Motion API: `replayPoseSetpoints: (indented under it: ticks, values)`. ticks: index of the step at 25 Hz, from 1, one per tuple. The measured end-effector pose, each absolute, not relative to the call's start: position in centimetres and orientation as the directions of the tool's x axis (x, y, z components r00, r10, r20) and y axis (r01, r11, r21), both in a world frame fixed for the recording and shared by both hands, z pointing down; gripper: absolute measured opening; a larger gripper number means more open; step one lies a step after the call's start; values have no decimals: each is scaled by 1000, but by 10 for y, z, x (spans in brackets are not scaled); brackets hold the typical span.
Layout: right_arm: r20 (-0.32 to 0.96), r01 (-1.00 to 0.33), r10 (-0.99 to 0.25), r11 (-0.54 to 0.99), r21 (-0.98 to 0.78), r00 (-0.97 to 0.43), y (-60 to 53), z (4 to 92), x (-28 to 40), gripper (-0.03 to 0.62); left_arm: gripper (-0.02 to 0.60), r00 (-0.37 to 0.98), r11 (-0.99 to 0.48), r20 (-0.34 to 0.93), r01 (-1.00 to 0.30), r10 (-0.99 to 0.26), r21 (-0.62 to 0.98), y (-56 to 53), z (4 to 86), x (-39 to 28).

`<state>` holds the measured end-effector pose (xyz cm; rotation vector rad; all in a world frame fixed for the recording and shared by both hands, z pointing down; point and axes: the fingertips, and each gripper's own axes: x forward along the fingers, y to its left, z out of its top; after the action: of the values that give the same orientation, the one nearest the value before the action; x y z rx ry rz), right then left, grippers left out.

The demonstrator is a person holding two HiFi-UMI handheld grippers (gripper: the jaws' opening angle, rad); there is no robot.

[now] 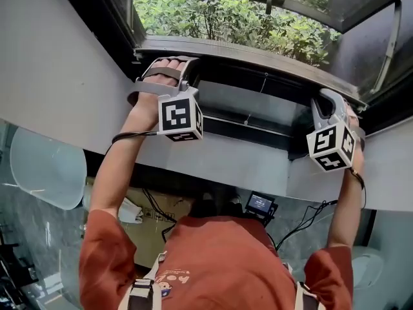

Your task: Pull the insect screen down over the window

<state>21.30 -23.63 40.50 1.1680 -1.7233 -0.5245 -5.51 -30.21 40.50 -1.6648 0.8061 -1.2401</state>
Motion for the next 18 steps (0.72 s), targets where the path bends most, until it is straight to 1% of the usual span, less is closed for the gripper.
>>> replayPoseSetpoints:
  ticks: [9, 15, 18]
  values:
    - [481, -491, -872, 459, 740, -91, -237, 403, 213, 55, 25, 313, -404, 383, -1, -869, -915, -303, 403, -54]
    - [546, -512, -834, 506, 694, -84, -238, 403, 213, 41, 17, 304, -454, 447, 51, -841, -889, -307, 404, -53]
    - [545, -517, -834, 503, 693, -80, -240, 404, 211, 40, 15, 295, -454, 455, 78, -840, -888, -308, 404, -54]
